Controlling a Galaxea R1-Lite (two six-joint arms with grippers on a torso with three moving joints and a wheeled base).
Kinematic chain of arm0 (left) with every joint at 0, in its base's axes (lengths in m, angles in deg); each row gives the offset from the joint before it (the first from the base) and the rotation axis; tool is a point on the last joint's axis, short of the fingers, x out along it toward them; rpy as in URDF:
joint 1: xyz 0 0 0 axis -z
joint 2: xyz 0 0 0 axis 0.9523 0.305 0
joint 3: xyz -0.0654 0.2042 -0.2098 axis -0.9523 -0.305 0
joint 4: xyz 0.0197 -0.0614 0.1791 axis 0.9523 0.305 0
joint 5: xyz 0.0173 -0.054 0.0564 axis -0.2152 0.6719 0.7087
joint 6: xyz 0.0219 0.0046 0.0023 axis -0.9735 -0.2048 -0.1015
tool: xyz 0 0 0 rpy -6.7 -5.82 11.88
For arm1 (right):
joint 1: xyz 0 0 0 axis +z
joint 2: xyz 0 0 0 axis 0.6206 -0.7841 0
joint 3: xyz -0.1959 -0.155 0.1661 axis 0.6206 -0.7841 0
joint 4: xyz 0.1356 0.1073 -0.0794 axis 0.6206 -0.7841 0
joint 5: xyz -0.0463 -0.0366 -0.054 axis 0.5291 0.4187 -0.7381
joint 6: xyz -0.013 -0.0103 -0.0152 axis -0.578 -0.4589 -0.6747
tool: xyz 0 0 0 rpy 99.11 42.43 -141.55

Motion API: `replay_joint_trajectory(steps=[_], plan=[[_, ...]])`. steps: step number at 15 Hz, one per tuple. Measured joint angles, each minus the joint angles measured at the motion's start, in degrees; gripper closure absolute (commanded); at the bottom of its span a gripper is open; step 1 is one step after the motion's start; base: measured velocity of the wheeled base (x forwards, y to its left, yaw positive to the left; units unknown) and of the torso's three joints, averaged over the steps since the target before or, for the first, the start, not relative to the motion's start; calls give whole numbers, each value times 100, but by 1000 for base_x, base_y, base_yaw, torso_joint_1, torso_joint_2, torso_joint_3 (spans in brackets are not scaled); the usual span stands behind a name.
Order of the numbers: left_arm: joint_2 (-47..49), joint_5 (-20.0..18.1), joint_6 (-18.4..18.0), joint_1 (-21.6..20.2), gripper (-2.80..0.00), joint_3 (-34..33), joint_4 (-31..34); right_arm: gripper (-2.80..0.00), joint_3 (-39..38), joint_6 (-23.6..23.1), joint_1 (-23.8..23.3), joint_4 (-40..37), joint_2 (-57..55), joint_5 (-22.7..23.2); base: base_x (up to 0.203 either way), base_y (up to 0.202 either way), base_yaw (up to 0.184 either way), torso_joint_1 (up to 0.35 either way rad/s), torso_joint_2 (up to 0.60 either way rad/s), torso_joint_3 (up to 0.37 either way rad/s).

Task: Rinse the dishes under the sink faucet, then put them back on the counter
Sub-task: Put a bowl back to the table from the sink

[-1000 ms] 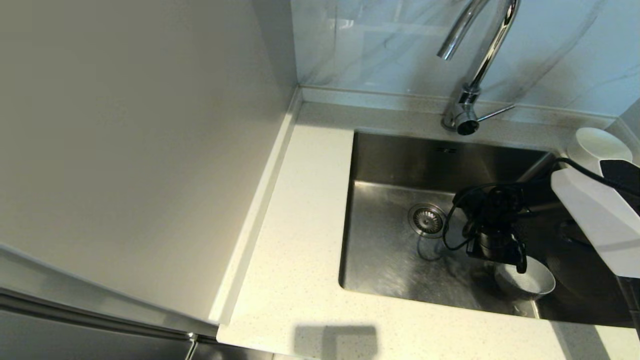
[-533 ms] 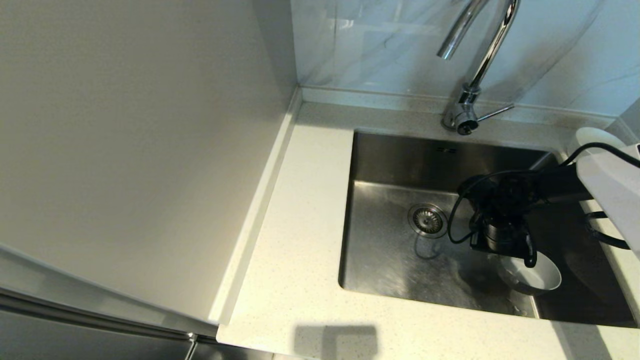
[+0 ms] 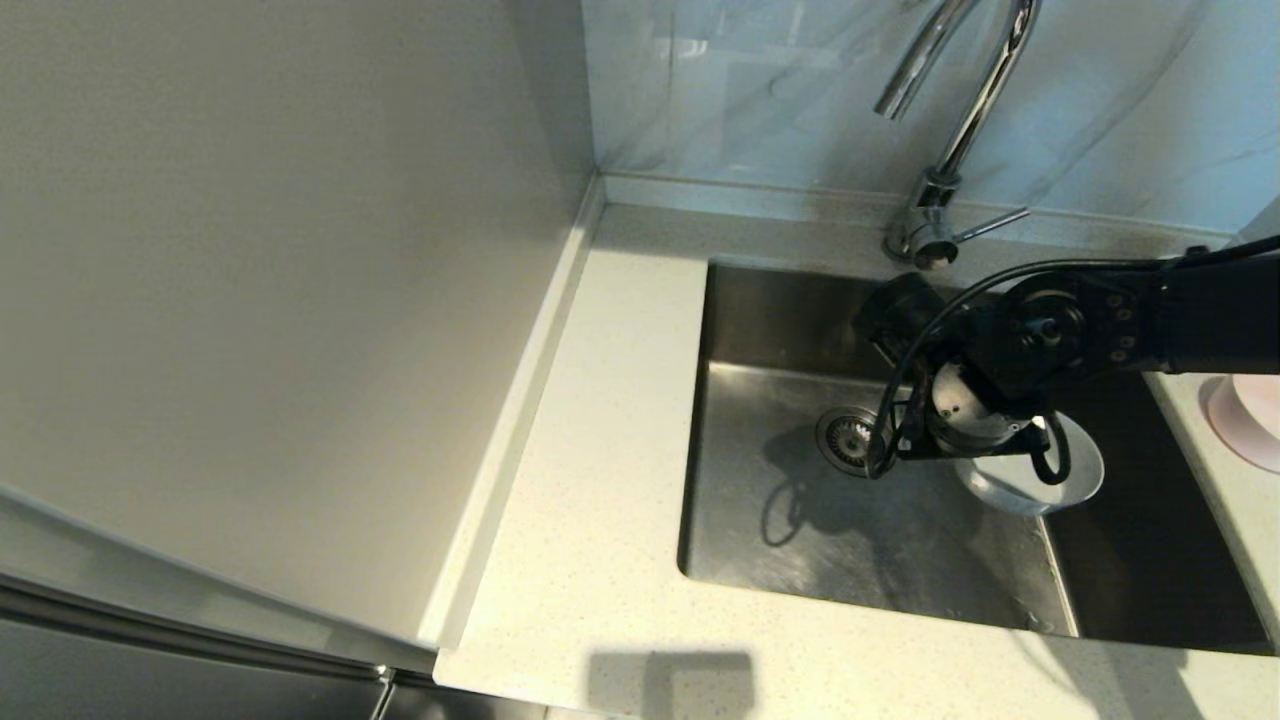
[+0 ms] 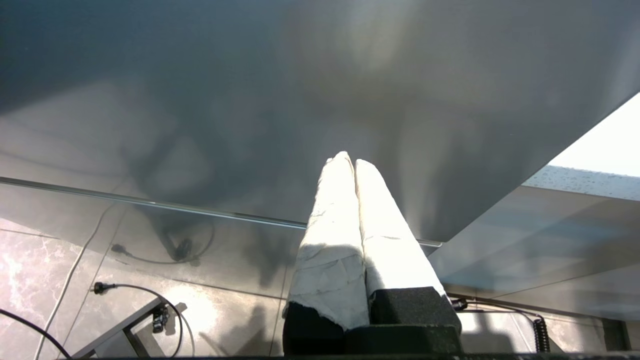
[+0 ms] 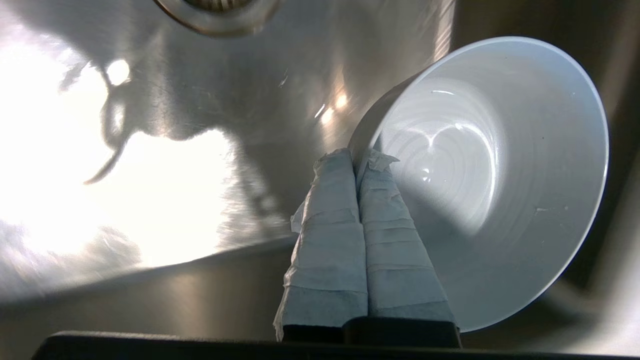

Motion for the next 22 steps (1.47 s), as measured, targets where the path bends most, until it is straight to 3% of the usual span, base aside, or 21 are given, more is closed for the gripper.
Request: replay_joint_trajectory(steps=[2, 4, 8, 12, 15, 18, 22], plan=[[0, 0, 4, 0, 0, 0, -2, 0, -152, -703, 97, 6, 504, -533, 0, 0, 0, 0, 0, 0], [0, -1, 3, 0, 0, 0, 0, 0, -422, -1108, -14, 20, 995, -810, 0, 0, 0, 0, 0, 0], [0, 3, 0, 0, 0, 0, -1, 0, -1424, -1237, -1105, 247, 1835, -949, 0, 0, 0, 0, 0, 0], [0, 2, 2, 0, 0, 0, 0, 0, -2214, -1253, -2299, 340, 2427, -635, 0, 0, 0, 0, 0, 0], [0, 2, 3, 0, 0, 0, 0, 0, -2634, -1232, -2907, 721, 2565, -361, 0, 0, 0, 0, 0, 0], [0, 2, 2, 0, 0, 0, 0, 0, -2942, -1229, -3314, 1127, 2447, 119, 0, 0, 0, 0, 0, 0], [0, 0, 0, 0, 0, 0, 0, 0, -2937, -1310, -3676, 1709, 2028, 436, 0, 0, 0, 0, 0, 0]])
